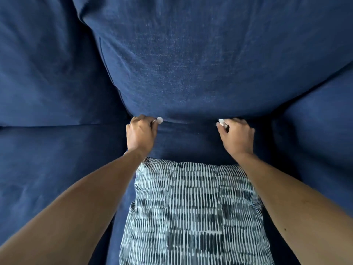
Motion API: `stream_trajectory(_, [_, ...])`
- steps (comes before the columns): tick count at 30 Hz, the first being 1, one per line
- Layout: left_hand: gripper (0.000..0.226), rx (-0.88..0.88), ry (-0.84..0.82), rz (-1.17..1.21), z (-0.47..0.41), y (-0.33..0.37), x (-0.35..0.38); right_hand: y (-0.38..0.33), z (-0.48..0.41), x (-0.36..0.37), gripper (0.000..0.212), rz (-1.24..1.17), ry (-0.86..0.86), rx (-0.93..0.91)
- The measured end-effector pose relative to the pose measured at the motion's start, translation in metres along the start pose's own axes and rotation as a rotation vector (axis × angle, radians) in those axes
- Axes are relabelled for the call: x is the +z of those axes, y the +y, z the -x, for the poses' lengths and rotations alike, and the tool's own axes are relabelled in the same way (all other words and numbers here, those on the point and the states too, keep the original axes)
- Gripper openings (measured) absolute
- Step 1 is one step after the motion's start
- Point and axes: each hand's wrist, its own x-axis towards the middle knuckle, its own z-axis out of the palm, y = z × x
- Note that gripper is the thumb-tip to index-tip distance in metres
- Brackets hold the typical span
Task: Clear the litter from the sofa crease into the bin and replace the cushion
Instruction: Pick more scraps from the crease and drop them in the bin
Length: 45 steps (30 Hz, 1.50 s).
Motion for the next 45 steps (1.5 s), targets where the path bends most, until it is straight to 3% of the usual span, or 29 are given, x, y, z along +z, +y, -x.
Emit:
stream_trajectory(22, [0.02, 0.139, 0.163, 0.064, 0.114, 0.105, -0.156, -0.033, 0.09, -0.201, 0.017, -0.057, 0.103, -0.027])
stream_trajectory(31, [0.021, 0.253, 0.1, 0.064, 0.161, 0.126, -0.185, -0.031, 0.15, -0.254, 0.018, -0.059, 0.149, 0.072])
stream_trajectory(39, [0.026, 0.371, 0.04, 0.068, 0.187, 0.153, -0.192, -0.013, 0.216, -0.291, 0.037, -0.044, 0.188, 0.183])
stream_trajectory(45, [0.024, 0.432, -0.025, 0.094, 0.208, 0.184, -0.177, 0.016, 0.252, -0.307, 0.024, 0.0, 0.201, 0.27])
